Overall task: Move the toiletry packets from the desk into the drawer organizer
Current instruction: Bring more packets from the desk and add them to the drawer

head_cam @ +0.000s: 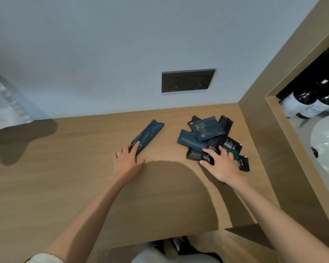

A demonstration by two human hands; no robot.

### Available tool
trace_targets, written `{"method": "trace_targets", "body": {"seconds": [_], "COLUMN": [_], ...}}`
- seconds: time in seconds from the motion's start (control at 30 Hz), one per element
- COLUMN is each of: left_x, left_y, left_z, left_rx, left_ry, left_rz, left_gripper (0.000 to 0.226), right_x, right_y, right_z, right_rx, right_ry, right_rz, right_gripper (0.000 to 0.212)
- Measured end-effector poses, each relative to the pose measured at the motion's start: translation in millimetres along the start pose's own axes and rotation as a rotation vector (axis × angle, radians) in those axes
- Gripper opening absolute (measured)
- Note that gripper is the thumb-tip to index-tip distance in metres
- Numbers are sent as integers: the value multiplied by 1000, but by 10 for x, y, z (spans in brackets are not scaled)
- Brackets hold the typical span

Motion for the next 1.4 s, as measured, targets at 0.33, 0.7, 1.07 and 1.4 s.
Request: {"method": "trace_targets", "body": {"seconds": [0.33,0.7,1.07,1.4], "left_x": [569,263,433,652], "left_y": [200,179,253,43], "left_z": [311,572,490,367], "left_rx": [138,299,639,553], "left_ry": [30,-22,-18,-92], "left_rz": [66,8,-22,32], "left_gripper": [47,76,93,29], "right_x": [243,-338,-174,250], "right_y": [-463,35,201,-832], "right_z": [-231,-530,-607,-923], "right_rx": [58,288,450,-191], "right_ry": [-236,-367,-392,-562], "right_rz": [277,-184,21,257], "right_gripper": [31,94,72,38]}}
Point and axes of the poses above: each hand's wrist, its own x-axis away from the middle knuckle, its own y-axis out of the palm, z = x × y, the point moved 9 cm from there along -x, towards the middle knuckle, and after that the axes turned 6 degrees about -z, right-handed, at the moved point
